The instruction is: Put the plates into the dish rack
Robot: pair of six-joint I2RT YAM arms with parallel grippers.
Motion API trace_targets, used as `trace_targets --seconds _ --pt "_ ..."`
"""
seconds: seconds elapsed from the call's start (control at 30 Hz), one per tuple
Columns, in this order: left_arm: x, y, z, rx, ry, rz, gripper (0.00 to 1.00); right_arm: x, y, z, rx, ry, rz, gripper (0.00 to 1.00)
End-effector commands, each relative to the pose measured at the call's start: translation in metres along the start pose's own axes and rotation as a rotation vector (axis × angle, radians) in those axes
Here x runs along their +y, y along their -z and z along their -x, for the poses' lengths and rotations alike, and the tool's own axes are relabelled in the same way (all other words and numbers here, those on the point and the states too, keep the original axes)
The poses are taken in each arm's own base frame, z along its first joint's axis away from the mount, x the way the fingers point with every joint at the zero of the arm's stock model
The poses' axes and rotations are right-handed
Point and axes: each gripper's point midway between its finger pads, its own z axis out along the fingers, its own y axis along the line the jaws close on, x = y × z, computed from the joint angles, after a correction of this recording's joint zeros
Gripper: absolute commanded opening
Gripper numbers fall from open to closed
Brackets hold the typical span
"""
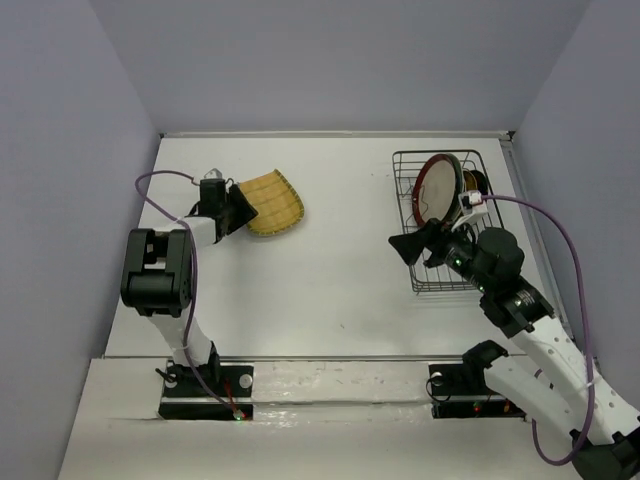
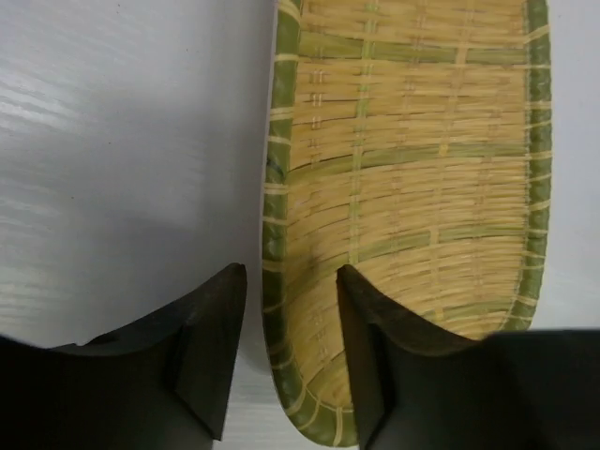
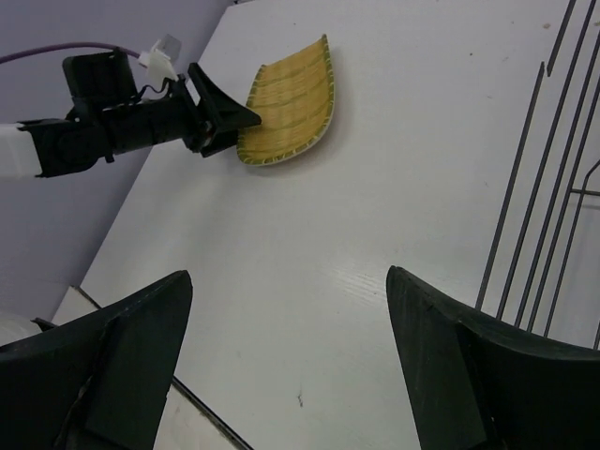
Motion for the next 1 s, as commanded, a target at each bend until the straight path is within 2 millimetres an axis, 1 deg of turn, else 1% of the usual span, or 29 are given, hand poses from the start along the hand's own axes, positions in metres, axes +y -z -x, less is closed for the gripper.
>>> trace_targets --seconds 0.0,0.03,0.07,0.1,0.13,0.17,0.2,0.23,0.27,0.3,0.33,0.4,0.43,0.47,0.5,0.53,0.57,0.6,0.63,0.67,0.7,0.73,0.77,0.8,0.83,0.87,0.97 --pt "-0.018 -0.01 0.019 -0.04 -0.003 -0.073 0.47 0.01 -0.003 -0.004 0.009 0.008 0.066 0.89" --pt "-0.016 -0.013 0.018 -0.037 -0.011 -0.066 0.39 0.01 -0.005 -0.006 0.015 0.011 0.065 0.89" --pt "-0.016 -0.013 0.019 -0.041 -0.015 -0.066 0.2 0.009 -0.009 -0.008 0.03 0.009 0.067 0.89" --pt "-0.017 -0.012 0.021 -0.048 -0.02 -0.062 0.12 0.009 -0.011 -0.01 0.041 0.011 0.071 0.89" --pt "-0.017 -0.011 0.022 -0.049 -0.025 -0.065 0.06 0.012 -0.013 -0.012 0.056 0.012 0.089 0.89" --pt "-0.022 -0.006 0.027 -0.063 -0.03 -0.077 0.06 0.016 -0.015 -0.01 0.059 0.016 0.103 0.89" --pt "-0.025 -0.003 0.026 -0.06 -0.031 -0.095 0.06 0.016 -0.021 -0.014 0.088 0.014 0.114 0.9" --pt "-0.034 0.006 0.031 -0.076 -0.033 -0.124 0.06 0.017 -0.024 -0.016 0.102 0.014 0.122 0.92" --pt "-0.041 0.011 0.031 -0.074 -0.034 -0.149 0.06 0.019 -0.028 -0.015 0.113 0.014 0.131 0.93" --pt "-0.054 0.018 0.023 -0.054 -0.038 -0.197 0.06 0.025 -0.035 -0.017 0.139 0.014 0.155 0.94" --pt "-0.071 0.032 0.027 -0.07 -0.052 -0.249 0.06 0.027 -0.04 -0.016 0.143 0.012 0.167 0.96" --pt "-0.098 0.051 0.018 -0.053 -0.087 -0.337 0.06 0.03 -0.048 -0.018 0.161 0.004 0.175 0.97" --pt "-0.107 0.06 0.009 -0.04 -0.104 -0.371 0.06 0.035 -0.051 -0.017 0.166 0.004 0.186 0.97" --pt "-0.132 0.082 0.004 -0.05 -0.144 -0.447 0.06 0.035 -0.059 -0.024 0.192 -0.011 0.185 0.98" --pt "-0.141 0.093 -0.008 -0.027 -0.165 -0.492 0.06 0.034 -0.062 -0.025 0.2 -0.018 0.18 0.98" --pt "-0.161 0.119 -0.013 -0.04 -0.197 -0.567 0.06 0.036 -0.067 -0.03 0.219 -0.025 0.179 0.98" --pt "-0.17 0.131 -0.022 -0.029 -0.218 -0.616 0.06 0.038 -0.069 -0.033 0.229 -0.028 0.177 0.98" --pt "-0.17 0.141 -0.032 -0.021 -0.233 -0.642 0.06 0.034 -0.073 -0.032 0.219 -0.03 0.153 0.99" --pt "-0.181 0.165 -0.036 -0.041 -0.254 -0.703 0.06 0.03 -0.074 -0.034 0.221 -0.032 0.139 0.99" --pt "-0.184 0.177 -0.041 -0.036 -0.264 -0.743 0.06 0.028 -0.075 -0.035 0.219 -0.033 0.127 0.99" --pt "-0.178 0.182 -0.052 -0.02 -0.265 -0.757 0.06 0.025 -0.076 -0.035 0.214 -0.031 0.114 1.0" --pt "-0.181 0.201 -0.051 -0.041 -0.264 -0.8 0.06 0.021 -0.076 -0.035 0.207 -0.029 0.097 1.0" --pt "-0.18 0.21 -0.058 -0.023 -0.273 -0.837 0.06 0.02 -0.076 -0.035 0.205 -0.027 0.094 1.0" --pt "-0.18 0.217 -0.061 -0.022 -0.278 -0.86 0.06 0.02 -0.076 -0.034 0.201 -0.027 0.091 1.0" --pt "-0.176 0.22 -0.069 -0.007 -0.282 -0.877 0.06 0.02 -0.076 -0.034 0.202 -0.027 0.089 1.0" --pt "-0.177 0.233 -0.073 -0.002 -0.292 -0.919 0.06 0.021 -0.075 -0.033 0.197 -0.026 0.092 1.0" --pt "-0.176 0.245 -0.082 0.018 -0.315 -0.97 0.06 0.026 -0.073 -0.031 0.198 -0.026 0.113 1.0"
